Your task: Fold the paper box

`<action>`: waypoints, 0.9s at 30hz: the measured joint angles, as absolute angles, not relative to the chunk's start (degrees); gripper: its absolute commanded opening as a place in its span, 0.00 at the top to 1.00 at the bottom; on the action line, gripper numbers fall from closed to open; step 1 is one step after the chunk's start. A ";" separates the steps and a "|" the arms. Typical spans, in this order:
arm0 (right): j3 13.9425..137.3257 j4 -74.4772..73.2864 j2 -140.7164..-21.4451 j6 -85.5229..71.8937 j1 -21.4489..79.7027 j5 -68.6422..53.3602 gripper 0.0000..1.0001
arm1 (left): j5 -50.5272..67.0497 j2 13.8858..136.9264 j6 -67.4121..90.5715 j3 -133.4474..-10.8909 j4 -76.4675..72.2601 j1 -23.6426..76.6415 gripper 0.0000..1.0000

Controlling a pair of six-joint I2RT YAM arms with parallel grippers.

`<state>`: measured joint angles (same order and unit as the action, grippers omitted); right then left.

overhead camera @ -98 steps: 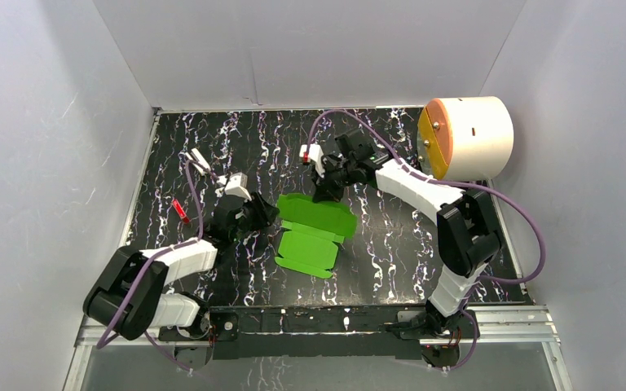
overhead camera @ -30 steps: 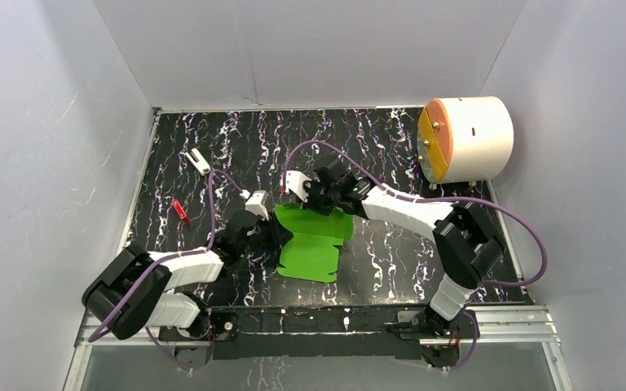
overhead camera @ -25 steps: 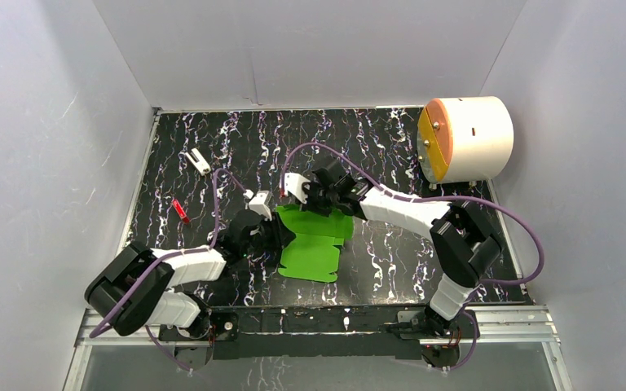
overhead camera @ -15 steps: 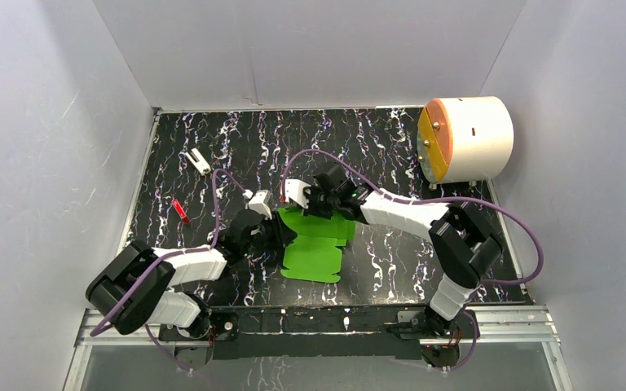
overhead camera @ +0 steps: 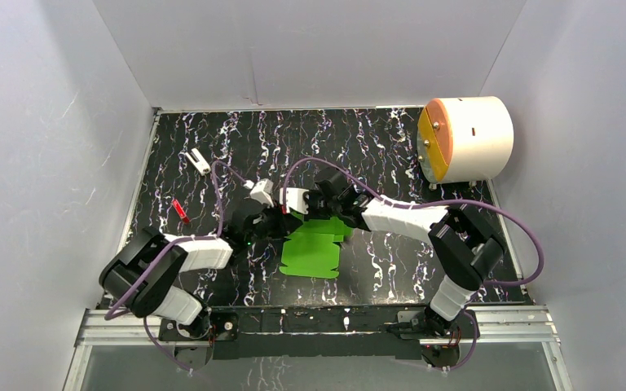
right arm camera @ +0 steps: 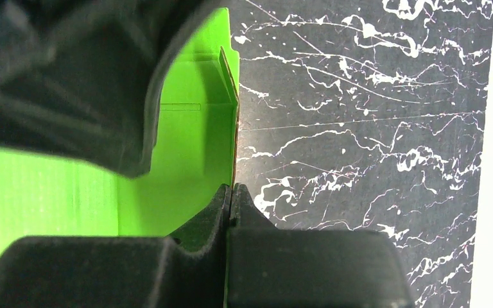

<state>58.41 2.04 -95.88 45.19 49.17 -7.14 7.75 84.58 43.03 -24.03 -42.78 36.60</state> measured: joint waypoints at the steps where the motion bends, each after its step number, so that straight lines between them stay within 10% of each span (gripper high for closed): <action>1: 58.11 2.24 -95.85 45.52 49.17 -6.96 1.00 | 8.10 83.88 43.33 -23.51 -42.85 35.59 0.81; 13: 57.21 4.75 -95.83 49.30 49.21 -5.76 1.00 | 6.39 67.53 43.90 -21.02 -38.50 26.68 0.81; 27: 57.21 5.52 -95.81 52.18 50.28 -3.99 1.00 | 6.68 78.26 46.04 -26.55 -36.12 25.61 0.92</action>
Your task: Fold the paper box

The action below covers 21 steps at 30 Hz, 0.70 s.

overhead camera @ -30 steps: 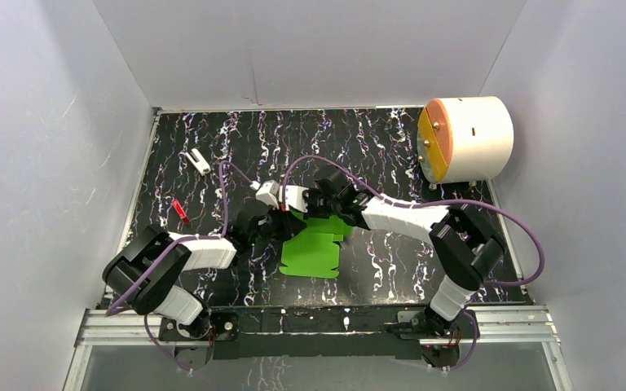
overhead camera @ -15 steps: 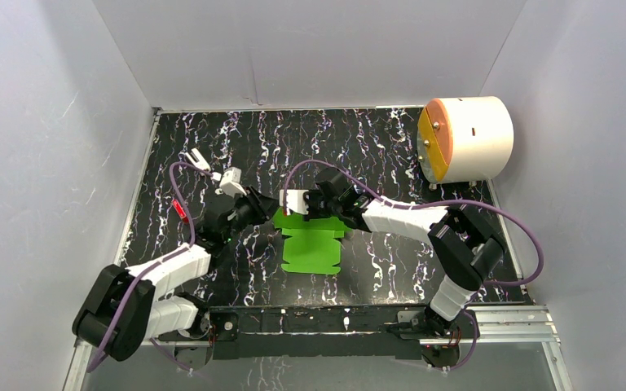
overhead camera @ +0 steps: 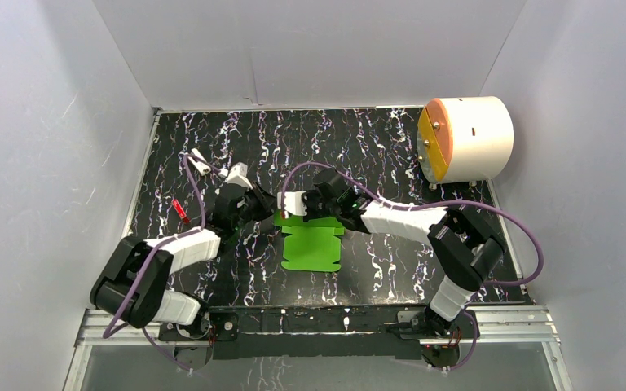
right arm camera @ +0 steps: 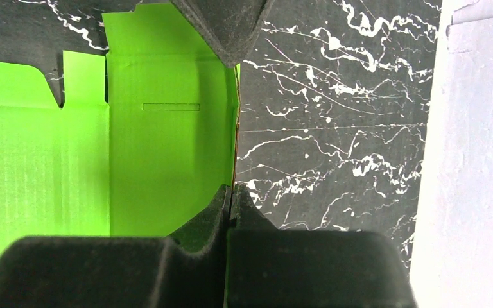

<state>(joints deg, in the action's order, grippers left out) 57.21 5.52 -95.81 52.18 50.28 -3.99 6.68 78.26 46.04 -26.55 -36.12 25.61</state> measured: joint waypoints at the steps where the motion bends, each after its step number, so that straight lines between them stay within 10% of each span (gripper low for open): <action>1: 57.21 5.80 -95.81 52.47 50.35 -3.57 1.00 | 6.90 78.78 45.98 -26.98 -35.99 25.45 0.94; 21: 54.57 12.51 -95.31 57.54 51.31 0.56 1.00 | 13.45 80.25 42.15 -27.27 -37.17 25.23 0.91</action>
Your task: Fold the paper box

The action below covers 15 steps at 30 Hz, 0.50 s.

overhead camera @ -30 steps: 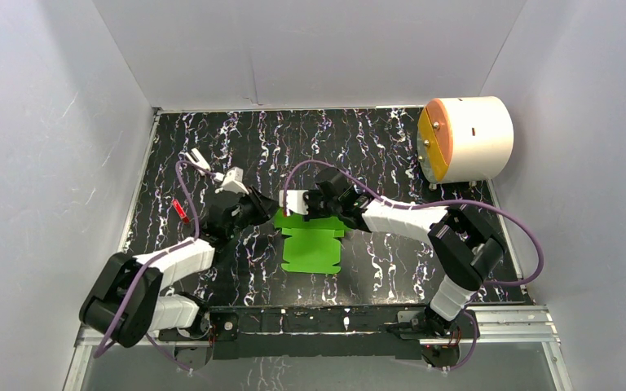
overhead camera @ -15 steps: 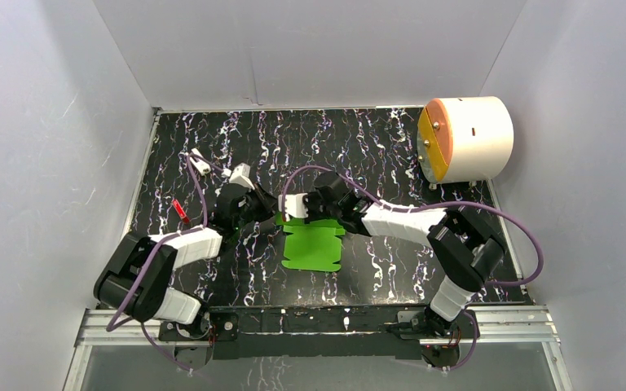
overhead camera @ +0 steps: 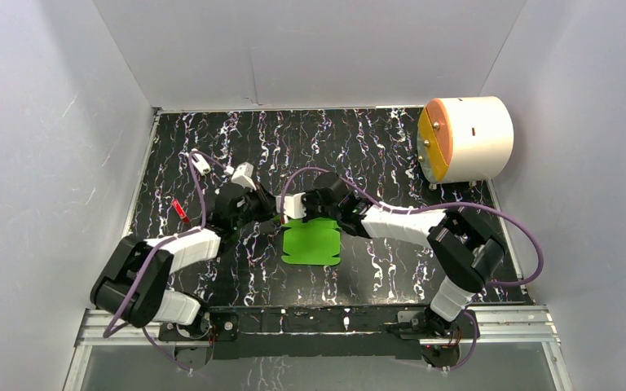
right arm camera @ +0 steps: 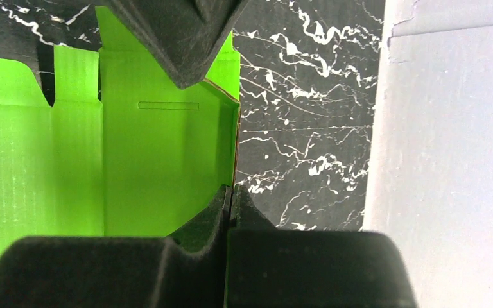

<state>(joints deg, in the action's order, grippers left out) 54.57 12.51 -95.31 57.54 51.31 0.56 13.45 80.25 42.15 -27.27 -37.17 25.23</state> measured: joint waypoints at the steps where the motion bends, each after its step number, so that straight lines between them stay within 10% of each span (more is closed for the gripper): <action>1: 54.57 12.80 -95.31 57.91 51.42 0.78 1.00 | 12.53 79.33 41.56 -27.27 -36.51 25.23 0.90; 15: 54.39 13.85 -94.13 62.46 51.90 1.50 1.00 | -2.33 68.34 32.69 -25.30 -34.06 24.77 0.53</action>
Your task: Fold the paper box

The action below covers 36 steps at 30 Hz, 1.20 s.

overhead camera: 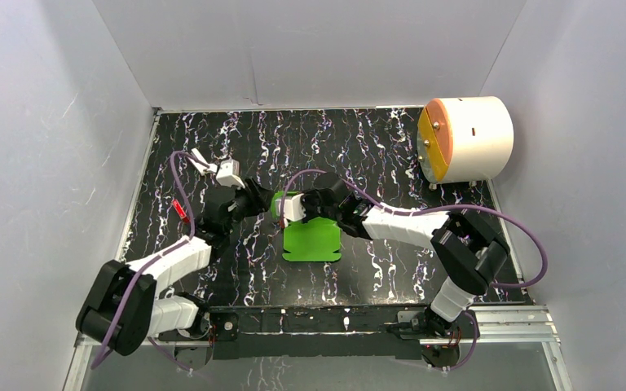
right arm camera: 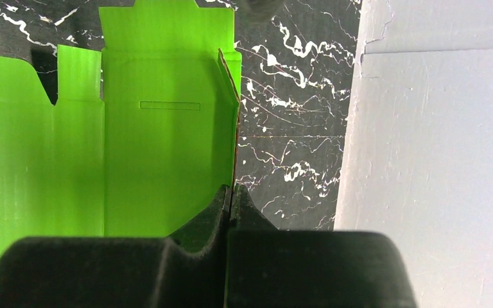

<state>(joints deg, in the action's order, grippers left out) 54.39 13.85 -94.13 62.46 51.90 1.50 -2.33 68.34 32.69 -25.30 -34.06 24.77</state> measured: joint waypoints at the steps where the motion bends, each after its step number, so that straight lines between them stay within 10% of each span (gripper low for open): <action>1: 54.39 13.85 -94.08 62.70 51.90 1.45 1.00 | -2.37 69.21 32.34 -25.30 -33.89 24.64 0.53; 36: 53.54 13.43 -93.78 65.06 52.62 -0.12 1.00 | 11.88 82.50 31.48 -28.77 -37.39 22.28 0.57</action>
